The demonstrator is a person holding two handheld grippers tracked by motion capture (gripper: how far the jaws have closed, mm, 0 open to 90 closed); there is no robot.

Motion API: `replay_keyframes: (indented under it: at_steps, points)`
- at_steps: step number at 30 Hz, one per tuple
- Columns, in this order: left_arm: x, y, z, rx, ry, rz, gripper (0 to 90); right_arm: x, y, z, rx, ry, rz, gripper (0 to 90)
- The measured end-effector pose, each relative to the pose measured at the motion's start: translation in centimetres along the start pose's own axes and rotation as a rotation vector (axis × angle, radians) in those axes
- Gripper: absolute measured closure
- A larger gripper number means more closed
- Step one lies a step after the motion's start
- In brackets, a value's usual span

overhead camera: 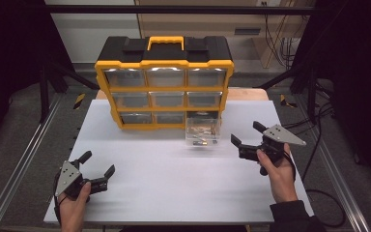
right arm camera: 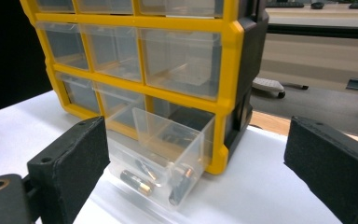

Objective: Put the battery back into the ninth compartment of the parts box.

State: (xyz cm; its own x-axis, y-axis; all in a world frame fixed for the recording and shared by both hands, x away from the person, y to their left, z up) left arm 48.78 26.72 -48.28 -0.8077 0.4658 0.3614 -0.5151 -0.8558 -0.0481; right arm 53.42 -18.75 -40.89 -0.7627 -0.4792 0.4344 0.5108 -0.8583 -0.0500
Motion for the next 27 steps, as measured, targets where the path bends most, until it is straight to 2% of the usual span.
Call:
replay_keyframes:
  at_steps: [9,13,15,21,25,27]
  points:
    - [-0.1,0.3,-0.1,-0.003,-0.002,-0.017,0.9,1.5,1.0,-2.7,-0.007,0.033,-0.015,6.0]
    - [-0.2,0.6,-0.1,-0.011,-0.004,-0.021,0.9,1.6,1.2,-3.8,-0.009,0.046,-0.025,6.3]
    - [-0.2,0.6,-0.1,-0.003,0.003,-0.028,0.9,1.7,1.2,-4.3,-0.01,0.051,-0.026,7.6]
    - [-0.2,0.1,-0.1,0.031,0.02,-0.028,0.9,1.7,1.1,-7.2,-0.017,0.035,-0.009,8.8]
    - [-0.2,0.0,-0.1,0.034,0.024,-0.026,0.9,1.6,1.1,-8.7,-0.007,0.012,-0.014,9.6]
    - [-0.3,0.1,-0.1,0.029,0.019,-0.027,0.9,1.7,1.2,-9.0,-0.022,0.018,-0.008,9.6]
Point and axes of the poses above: each handheld gripper's, and its own axes: x roughly backward along the jaws, z roughly out of its top, y roughly to its right, the point moved 9 cm from there along -x, roughly forward along the jaws, and after that the axes turned 14 degrees about -y, right-handed, at the moved point
